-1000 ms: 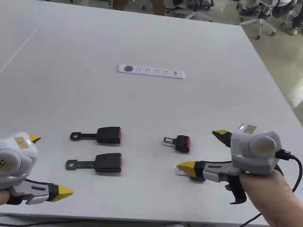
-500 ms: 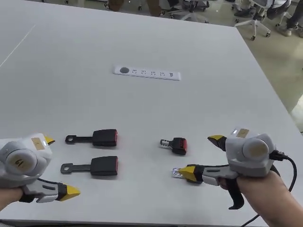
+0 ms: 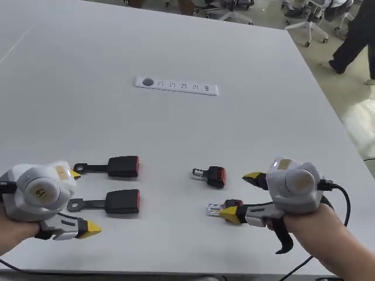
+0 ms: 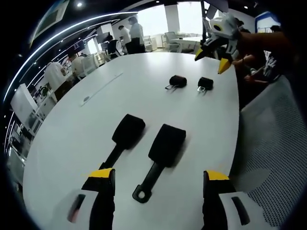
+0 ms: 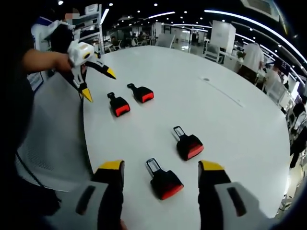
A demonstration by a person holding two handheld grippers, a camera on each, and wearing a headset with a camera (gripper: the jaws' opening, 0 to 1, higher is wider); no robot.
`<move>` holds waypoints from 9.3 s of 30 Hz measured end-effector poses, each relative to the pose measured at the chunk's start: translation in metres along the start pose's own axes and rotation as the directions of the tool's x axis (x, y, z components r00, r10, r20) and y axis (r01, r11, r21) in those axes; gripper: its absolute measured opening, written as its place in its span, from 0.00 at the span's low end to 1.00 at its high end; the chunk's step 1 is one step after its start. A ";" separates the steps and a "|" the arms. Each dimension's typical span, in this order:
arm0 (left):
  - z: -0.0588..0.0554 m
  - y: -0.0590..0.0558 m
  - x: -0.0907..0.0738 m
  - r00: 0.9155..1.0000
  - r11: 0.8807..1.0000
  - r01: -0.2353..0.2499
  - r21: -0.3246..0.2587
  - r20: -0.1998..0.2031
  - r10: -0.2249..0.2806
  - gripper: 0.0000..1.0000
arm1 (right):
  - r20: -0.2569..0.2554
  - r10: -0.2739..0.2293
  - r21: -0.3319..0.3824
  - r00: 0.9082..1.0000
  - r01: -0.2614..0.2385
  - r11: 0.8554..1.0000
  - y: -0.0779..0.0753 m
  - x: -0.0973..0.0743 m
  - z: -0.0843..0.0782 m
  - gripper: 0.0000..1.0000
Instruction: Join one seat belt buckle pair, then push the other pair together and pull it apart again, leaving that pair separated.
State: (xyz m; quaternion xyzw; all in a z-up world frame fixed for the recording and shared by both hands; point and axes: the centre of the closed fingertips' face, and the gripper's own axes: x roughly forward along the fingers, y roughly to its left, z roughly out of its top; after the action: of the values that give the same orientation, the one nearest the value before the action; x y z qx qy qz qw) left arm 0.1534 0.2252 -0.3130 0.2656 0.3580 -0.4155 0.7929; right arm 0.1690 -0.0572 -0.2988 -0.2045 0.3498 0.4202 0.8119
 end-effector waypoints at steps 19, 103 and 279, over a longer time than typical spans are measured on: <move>0.013 -0.004 0.038 0.995 0.985 0.099 0.140 -0.039 -0.095 0.51 | -0.177 0.122 -0.181 0.976 -0.155 0.971 0.004 0.028 -0.034 0.40; 0.006 -0.017 0.058 0.949 0.869 0.288 0.404 -0.244 -0.201 0.31 | -0.182 0.248 -0.318 0.952 -0.295 0.901 0.066 0.115 0.031 0.32; 0.041 0.076 0.087 0.953 0.890 0.244 0.386 -0.266 -0.146 0.34 | -0.230 0.138 -0.252 0.963 -0.196 0.948 -0.065 0.083 0.001 0.35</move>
State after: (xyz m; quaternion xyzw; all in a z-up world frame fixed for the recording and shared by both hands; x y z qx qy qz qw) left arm 0.2671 0.1936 -0.3475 0.4361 0.3760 -0.5265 0.6255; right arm 0.2569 -0.0483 -0.3573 -0.3266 0.3882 0.5080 0.6961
